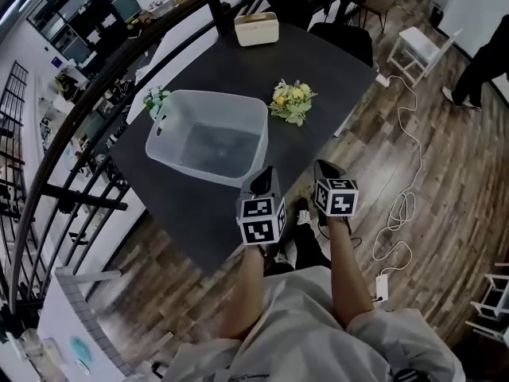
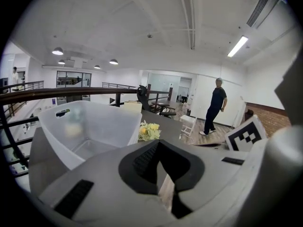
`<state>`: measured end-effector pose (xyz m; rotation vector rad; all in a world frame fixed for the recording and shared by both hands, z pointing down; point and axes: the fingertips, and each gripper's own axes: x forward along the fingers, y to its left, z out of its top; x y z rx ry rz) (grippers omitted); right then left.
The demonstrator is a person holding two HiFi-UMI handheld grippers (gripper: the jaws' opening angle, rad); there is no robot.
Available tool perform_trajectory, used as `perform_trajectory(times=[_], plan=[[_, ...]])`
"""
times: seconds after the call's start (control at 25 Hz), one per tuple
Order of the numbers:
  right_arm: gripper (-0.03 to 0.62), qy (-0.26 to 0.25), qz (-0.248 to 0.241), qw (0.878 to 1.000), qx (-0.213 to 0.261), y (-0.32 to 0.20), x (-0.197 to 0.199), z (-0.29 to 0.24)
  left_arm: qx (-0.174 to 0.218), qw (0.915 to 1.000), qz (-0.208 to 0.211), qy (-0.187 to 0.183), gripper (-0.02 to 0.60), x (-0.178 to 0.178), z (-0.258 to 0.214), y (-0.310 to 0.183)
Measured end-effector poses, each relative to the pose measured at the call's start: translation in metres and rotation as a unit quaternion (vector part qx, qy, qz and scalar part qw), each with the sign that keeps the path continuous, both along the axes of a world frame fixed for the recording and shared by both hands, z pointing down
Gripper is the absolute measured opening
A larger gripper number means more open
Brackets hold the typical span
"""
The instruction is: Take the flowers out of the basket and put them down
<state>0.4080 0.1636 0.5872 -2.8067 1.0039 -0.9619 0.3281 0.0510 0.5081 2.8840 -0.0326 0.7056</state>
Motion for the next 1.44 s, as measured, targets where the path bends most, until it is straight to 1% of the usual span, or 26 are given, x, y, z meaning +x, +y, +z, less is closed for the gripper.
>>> perform_trajectory(times=[0.16,0.4,0.52,0.64,0.8,0.88,1.08,1.28,1.44], plan=[[-0.002,0.005,-0.008,1.000,0.003,-0.005,-0.021,-0.007,0.003,0.9998,-0.017,-0.008,0.014,-0.022,0.011,-0.005],[-0.003,-0.008,-0.019,1.000,0.014,-0.011,-0.041,-0.016,0.007,0.9997,-0.020,-0.016,0.014,-0.037,0.015,-0.004],[-0.003,-0.010,-0.030,0.999,0.013,-0.014,-0.043,-0.020,0.009,0.9997,-0.018,-0.014,0.014,-0.036,0.013,-0.003],[-0.003,-0.001,-0.039,0.999,0.012,-0.016,-0.040,-0.024,0.015,0.9997,-0.015,-0.011,0.014,-0.033,0.015,-0.002],[-0.003,0.011,-0.046,0.999,0.017,-0.018,-0.040,-0.034,0.013,0.9994,-0.031,-0.003,0.014,-0.034,0.015,-0.006],[-0.003,0.014,-0.051,0.999,0.013,-0.019,-0.042,-0.036,0.016,0.9992,-0.036,-0.006,0.014,-0.036,0.015,-0.007],[-0.003,0.012,-0.051,0.999,0.013,-0.021,-0.053,-0.036,0.027,0.9991,-0.029,-0.017,0.014,-0.046,0.014,-0.001],[-0.003,0.016,-0.057,0.998,0.007,-0.025,-0.067,-0.036,0.020,0.9988,-0.041,-0.021,0.014,-0.058,0.018,-0.007],[-0.003,0.013,-0.050,0.999,0.003,-0.015,-0.077,-0.032,0.015,0.9987,-0.040,-0.030,0.014,-0.070,0.024,-0.004]])
